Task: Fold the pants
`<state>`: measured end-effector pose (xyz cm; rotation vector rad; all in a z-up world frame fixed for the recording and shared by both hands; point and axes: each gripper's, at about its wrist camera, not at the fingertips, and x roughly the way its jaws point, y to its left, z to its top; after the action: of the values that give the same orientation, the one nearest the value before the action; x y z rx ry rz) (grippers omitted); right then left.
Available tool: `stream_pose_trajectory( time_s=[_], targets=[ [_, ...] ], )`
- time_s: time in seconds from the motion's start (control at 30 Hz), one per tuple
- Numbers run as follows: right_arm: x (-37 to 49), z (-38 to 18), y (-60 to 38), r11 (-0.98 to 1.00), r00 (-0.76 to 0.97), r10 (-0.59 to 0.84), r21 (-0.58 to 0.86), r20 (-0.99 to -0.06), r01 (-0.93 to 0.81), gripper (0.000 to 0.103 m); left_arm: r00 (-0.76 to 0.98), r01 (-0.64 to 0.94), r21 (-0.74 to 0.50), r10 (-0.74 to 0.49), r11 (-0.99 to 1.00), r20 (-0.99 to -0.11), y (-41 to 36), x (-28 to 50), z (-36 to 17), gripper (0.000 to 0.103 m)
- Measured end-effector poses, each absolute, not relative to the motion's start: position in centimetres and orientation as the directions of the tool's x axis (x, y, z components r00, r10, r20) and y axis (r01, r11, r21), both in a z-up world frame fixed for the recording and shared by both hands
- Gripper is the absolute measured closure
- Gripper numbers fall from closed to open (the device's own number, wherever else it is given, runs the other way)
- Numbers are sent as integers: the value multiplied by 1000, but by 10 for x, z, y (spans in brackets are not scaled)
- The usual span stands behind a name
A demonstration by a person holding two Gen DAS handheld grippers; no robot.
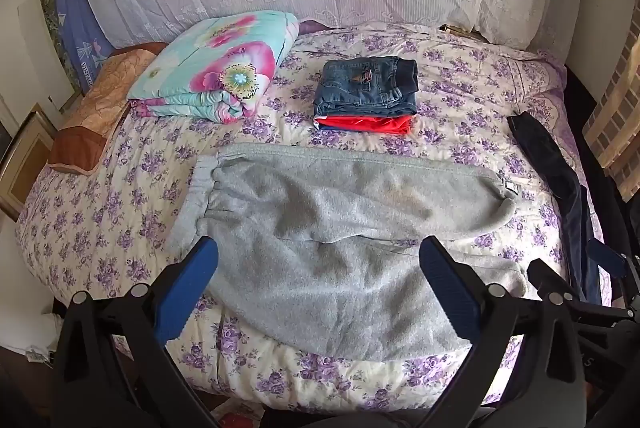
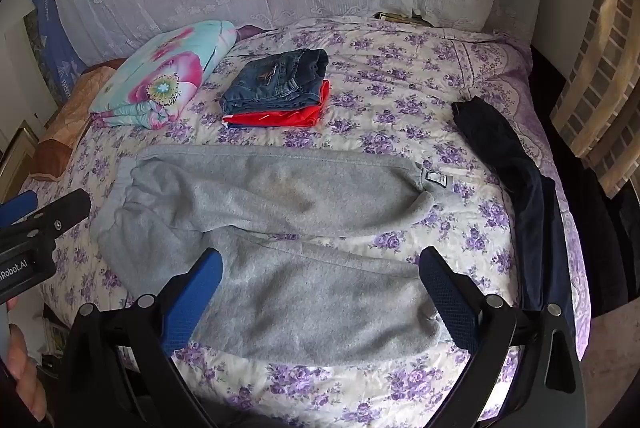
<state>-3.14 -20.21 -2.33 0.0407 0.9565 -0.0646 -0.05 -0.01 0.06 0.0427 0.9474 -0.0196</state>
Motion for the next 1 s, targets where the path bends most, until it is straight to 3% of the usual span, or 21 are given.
stream_pose_trajectory(
  time_s=[1.0],
  targets=[
    [-31, -24, -203, 997, 574, -42, 2, -818, 76, 4, 581, 35, 32, 6, 999, -814, 0, -1, 1, 5]
  ],
)
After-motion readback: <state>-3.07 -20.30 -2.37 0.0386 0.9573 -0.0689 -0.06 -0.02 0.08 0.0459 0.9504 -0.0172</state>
